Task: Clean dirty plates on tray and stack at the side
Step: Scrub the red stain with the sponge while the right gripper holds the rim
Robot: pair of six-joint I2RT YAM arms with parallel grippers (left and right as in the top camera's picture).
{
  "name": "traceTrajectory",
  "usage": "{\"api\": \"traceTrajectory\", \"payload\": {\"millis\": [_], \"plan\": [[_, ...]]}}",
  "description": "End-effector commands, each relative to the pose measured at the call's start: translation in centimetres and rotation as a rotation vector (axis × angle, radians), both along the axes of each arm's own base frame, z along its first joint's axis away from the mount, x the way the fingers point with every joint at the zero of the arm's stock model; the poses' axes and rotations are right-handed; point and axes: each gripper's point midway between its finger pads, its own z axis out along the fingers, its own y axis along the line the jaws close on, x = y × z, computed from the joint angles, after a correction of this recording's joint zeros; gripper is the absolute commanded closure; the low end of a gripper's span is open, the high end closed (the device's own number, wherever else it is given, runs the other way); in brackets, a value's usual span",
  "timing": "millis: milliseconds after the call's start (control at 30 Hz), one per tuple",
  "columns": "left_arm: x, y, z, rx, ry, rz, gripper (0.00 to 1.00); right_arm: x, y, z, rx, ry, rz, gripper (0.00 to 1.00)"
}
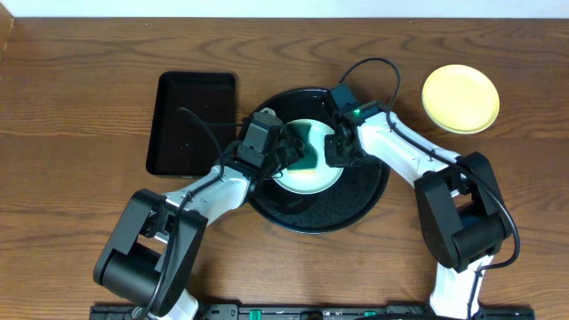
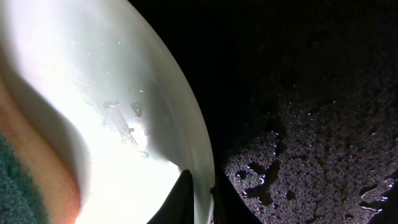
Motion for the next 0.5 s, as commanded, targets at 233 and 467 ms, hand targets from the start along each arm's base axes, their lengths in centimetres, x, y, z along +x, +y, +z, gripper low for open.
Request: {"api": "traceTrajectory", "payload": {"millis": [233, 467], "plan": [[-0.42, 0.80, -0.82, 0.060, 0.011, -0.007, 0.64, -0.26, -0.68, -1.30, -0.027, 0.031, -0.009, 0.92], [-0.47, 0.81, -1.09, 0.063, 0.017, -0.007, 0.79, -0.29, -0.62, -1.30, -0.023, 0.033, -0.008, 0.92]]}}
